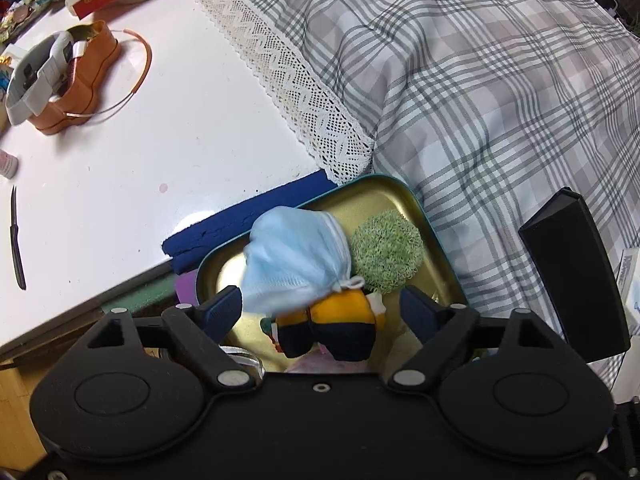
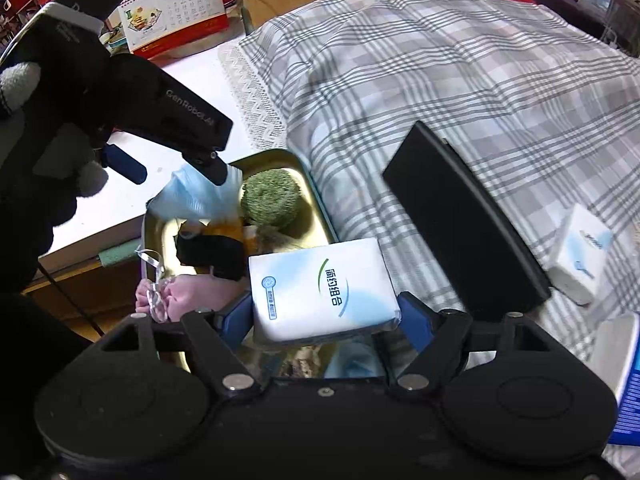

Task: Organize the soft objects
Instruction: 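Release the mask into the tray with the left tool while the right tool drops the tissue pack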

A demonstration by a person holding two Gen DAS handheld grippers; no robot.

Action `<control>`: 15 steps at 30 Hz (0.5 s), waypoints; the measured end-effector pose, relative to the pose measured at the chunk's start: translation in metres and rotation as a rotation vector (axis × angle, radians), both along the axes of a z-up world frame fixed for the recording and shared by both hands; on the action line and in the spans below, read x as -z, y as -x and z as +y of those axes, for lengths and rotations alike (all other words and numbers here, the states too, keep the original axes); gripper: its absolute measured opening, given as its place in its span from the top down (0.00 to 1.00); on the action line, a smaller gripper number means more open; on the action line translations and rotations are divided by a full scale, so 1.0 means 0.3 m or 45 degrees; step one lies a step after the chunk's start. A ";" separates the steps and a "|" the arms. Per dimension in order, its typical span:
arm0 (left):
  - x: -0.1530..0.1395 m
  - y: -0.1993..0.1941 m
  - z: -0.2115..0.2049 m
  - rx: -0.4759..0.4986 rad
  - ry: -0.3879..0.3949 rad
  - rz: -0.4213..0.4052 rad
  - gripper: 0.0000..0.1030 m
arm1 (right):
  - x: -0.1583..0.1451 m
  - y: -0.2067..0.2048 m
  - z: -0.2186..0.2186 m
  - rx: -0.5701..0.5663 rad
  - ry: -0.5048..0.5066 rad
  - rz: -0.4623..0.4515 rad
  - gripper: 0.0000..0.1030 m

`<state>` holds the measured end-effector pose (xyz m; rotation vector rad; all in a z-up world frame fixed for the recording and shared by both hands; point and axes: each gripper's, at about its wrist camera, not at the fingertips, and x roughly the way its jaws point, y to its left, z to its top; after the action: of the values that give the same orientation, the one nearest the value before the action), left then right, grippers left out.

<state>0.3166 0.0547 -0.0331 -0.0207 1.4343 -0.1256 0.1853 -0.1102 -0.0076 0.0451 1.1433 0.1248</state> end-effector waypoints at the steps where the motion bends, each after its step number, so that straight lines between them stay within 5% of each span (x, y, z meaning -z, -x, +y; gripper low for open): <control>1: 0.001 0.000 0.001 -0.001 0.002 0.005 0.20 | 0.006 -0.002 0.004 -0.003 -0.005 0.007 0.25; 15: -0.007 0.055 -0.019 0.033 0.001 -0.022 0.20 | 0.025 0.069 -0.049 0.042 0.012 0.044 0.25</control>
<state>0.3000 0.0489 -0.0309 -0.0016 1.4179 -0.1477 0.1647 -0.1250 -0.0151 0.0577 1.1767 0.0895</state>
